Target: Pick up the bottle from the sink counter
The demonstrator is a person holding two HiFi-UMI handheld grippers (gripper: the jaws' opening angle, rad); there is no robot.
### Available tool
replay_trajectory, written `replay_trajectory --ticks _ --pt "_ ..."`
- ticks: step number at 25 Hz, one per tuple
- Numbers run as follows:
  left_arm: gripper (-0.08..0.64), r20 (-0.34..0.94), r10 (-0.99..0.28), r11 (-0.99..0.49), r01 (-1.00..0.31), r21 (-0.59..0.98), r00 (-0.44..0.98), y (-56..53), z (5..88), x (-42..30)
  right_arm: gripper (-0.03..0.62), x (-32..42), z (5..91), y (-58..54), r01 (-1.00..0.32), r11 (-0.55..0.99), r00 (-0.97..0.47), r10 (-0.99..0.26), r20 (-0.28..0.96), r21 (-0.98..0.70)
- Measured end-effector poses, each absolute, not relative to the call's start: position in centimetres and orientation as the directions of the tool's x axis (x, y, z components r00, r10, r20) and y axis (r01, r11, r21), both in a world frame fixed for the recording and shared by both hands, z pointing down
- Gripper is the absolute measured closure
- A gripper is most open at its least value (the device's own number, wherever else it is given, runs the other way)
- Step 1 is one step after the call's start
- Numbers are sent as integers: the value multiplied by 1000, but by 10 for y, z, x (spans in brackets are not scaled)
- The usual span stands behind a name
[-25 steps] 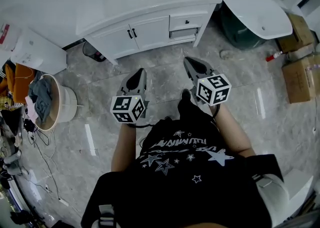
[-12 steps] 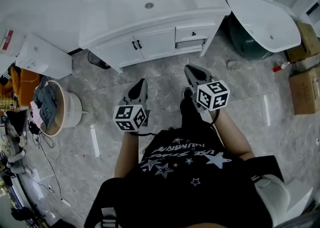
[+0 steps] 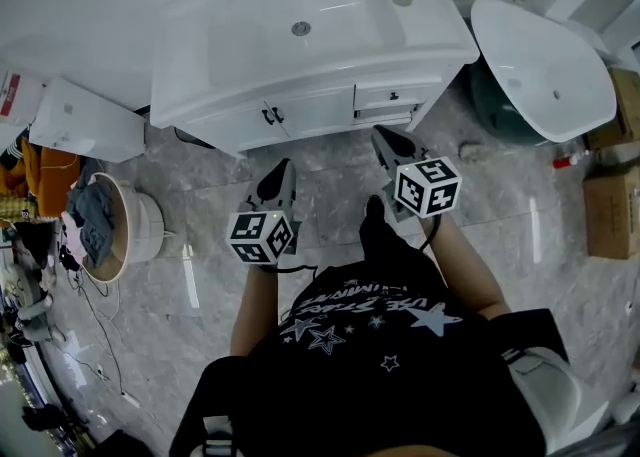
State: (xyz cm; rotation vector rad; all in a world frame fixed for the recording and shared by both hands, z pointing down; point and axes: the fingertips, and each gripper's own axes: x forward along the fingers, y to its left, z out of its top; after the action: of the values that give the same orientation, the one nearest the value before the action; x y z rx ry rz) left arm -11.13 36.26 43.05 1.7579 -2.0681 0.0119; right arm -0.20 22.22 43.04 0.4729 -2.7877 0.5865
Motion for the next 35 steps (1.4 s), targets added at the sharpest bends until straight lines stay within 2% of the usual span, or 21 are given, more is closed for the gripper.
replay_trajectory --ticks 9,20,35 --pt "551 314 -940 216 -945 244 -133 268 418 -136 586 -26 415 120 -341 878 -925 -249 287 -336" --pt "551 305 -945 195 -952 234 -119 166 414 -143 586 -20 415 16 -372 864 -916 -283 285 -339" --pt "551 310 -950 36 -976 216 34 80 416 -128 586 15 440 -35 -495 781 -864 -394 314 -380"
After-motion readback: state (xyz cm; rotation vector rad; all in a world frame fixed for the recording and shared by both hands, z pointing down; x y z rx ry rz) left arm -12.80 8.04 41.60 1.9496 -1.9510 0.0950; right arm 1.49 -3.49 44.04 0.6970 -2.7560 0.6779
